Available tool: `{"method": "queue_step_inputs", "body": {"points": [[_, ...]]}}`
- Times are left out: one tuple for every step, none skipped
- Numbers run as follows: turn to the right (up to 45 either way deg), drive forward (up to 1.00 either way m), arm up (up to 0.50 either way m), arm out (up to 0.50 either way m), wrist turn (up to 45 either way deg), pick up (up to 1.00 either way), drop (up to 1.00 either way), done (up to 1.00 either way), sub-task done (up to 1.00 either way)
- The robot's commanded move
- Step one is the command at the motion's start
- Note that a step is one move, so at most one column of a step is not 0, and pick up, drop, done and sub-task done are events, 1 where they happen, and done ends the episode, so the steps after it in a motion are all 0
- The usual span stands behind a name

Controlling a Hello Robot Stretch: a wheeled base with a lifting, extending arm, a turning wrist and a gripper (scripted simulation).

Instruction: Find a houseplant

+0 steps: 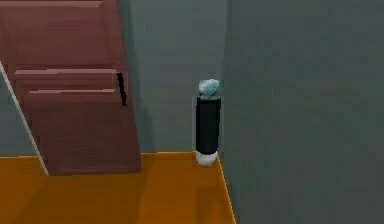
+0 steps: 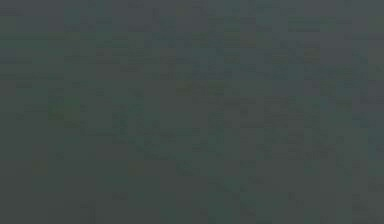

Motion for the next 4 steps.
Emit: {"method": "queue_step_inputs", "body": {"points": [[-45.0,0.00,0.00,0.00,0.0,0.00,0.00,0.00,0.00],[-30.0,0.00,0.00,0.00,0.0,0.00,0.00,0.00,0.00],[0.0,1.00,0.00,0.00,0.0,0.00,0.00,0.00,0.00],[-3.0,0.00,0.00,0.00,0.0,0.00,0.00,0.00,0.00]]}}
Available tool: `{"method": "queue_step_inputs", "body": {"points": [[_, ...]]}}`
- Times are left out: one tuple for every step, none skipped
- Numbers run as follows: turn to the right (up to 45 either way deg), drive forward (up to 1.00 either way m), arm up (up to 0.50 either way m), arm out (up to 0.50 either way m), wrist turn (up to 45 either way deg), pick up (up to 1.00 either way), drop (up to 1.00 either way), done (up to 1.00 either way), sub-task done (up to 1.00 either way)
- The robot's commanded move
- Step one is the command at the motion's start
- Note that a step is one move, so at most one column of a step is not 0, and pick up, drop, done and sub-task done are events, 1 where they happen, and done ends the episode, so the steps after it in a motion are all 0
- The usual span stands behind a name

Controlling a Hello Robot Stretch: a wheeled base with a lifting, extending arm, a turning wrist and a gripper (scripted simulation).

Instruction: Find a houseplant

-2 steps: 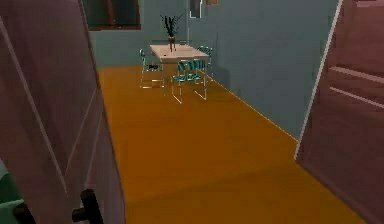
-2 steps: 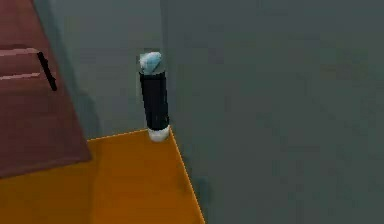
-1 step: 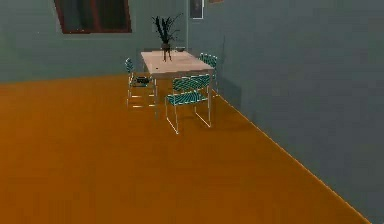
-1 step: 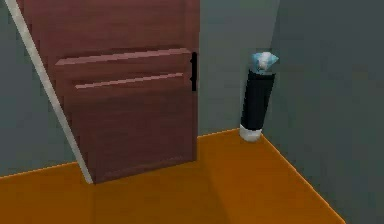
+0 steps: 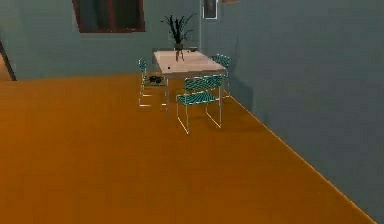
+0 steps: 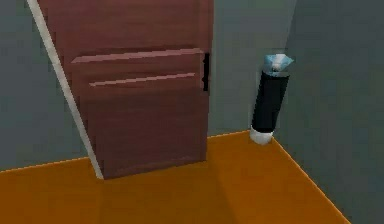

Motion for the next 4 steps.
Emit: {"method": "queue_step_inputs", "body": {"points": [[0.0,0.65,0.00,0.00,0.0,0.00,0.00,0.00,0.00],[-27.0,0.00,0.00,0.00,0.0,0.00,0.00,0.00,0.00],[0.0,1.00,0.00,0.00,0.0,0.00,0.00,0.00,0.00],[0.0,0.90,0.00,0.00,0.0,0.00,0.00,0.00,0.00]]}}
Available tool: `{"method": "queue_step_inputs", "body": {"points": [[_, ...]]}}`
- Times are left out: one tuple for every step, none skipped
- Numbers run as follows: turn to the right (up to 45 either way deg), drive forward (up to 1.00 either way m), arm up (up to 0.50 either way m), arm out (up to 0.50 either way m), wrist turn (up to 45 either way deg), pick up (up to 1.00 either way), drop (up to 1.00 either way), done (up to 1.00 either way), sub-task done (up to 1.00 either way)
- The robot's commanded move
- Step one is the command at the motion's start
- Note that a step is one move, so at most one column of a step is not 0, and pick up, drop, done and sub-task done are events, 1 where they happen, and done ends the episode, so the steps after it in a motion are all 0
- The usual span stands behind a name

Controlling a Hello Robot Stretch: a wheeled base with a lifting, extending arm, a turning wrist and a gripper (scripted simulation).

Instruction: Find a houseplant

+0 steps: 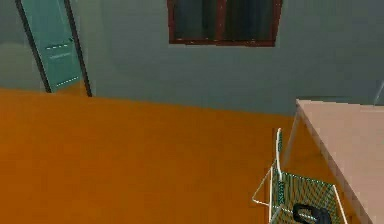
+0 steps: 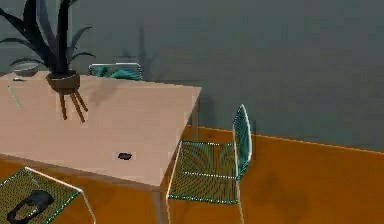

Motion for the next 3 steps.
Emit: {"method": "queue_step_inputs", "body": {"points": [[45.0,0.00,0.00,0.00,0.0,0.00,0.00,0.00,0.00],[12.0,0.00,0.00,0.00,0.0,0.00,0.00,0.00,0.00],[0.0,0.00,0.00,0.00,0.0,0.00,0.00,1.00,0.00]]}}
